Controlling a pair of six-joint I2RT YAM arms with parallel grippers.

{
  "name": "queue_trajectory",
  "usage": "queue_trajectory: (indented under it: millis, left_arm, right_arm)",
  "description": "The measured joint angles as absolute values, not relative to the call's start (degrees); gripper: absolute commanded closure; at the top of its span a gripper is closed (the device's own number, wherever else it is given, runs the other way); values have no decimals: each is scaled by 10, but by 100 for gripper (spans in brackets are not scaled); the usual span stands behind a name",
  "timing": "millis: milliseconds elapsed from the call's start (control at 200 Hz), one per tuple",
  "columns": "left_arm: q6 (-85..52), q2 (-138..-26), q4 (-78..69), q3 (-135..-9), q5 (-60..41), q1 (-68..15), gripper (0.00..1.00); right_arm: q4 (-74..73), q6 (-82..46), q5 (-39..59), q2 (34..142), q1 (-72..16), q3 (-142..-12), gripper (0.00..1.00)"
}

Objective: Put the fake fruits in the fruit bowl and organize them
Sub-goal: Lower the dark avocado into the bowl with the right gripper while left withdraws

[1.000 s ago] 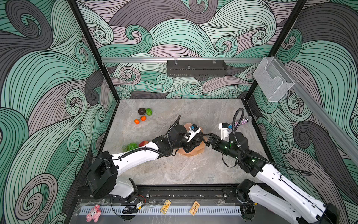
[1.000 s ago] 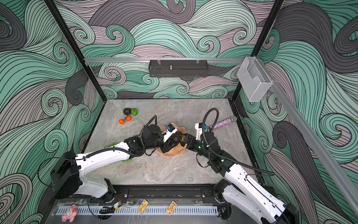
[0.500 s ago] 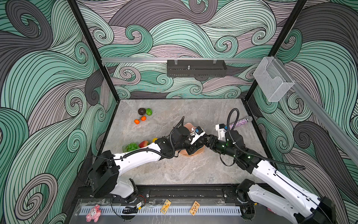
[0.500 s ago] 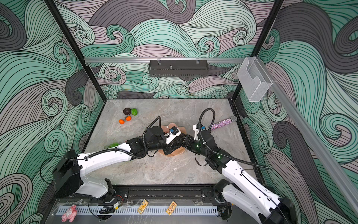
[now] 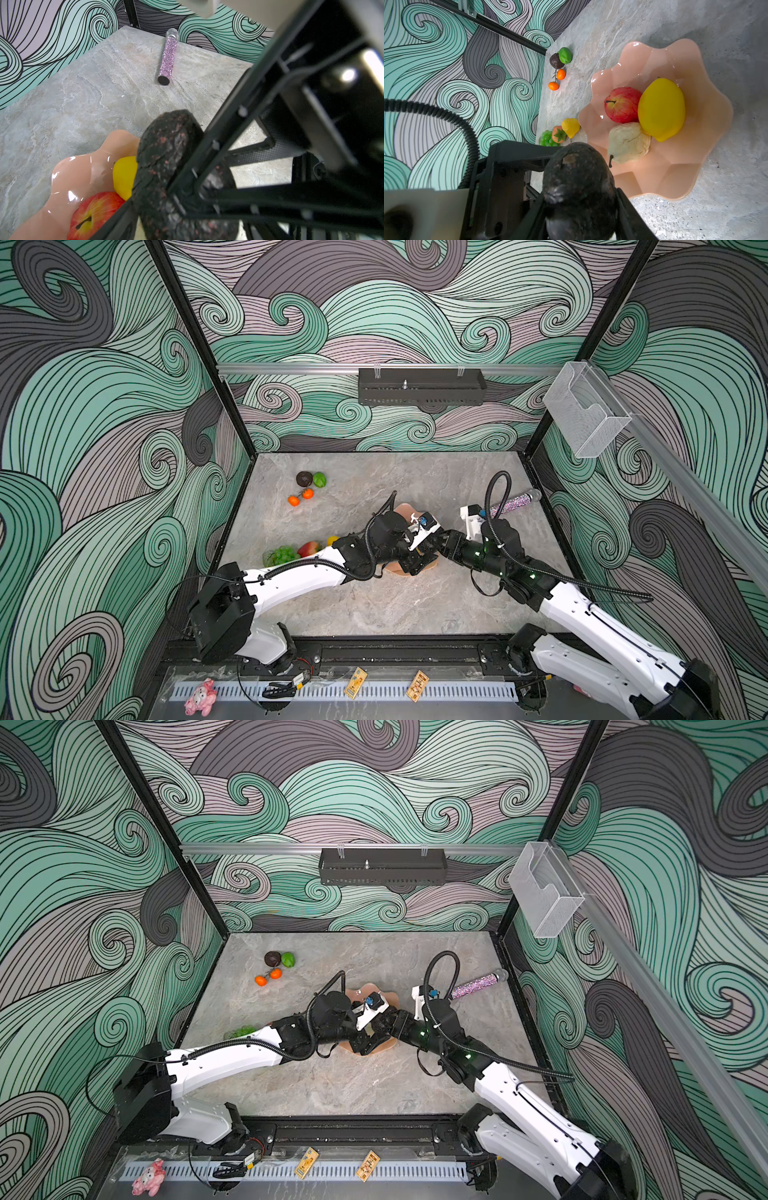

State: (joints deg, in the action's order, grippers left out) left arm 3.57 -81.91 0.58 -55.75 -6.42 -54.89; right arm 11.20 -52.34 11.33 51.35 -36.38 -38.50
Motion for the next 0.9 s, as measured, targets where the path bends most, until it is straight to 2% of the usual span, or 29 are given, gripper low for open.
queue_trajectory:
  millis: [135, 345, 600, 901]
  left_arm:
    - [8, -766, 6, -521, -13, -549, 1]
    - [-72, -602, 20, -406, 112, -515, 1]
    - [-228, -444, 92, -320, 265, -388, 1]
    - [-310, -392, 142, -271, 321, -350, 1]
  right_arm:
    - [162, -457, 77, 555, -364, -439, 53]
    - [188, -368, 49, 624, -369, -500, 54]
    - [245, -279, -1, 756, -450, -608, 51]
    - [298, -222, -62, 909, -530, -726, 51]
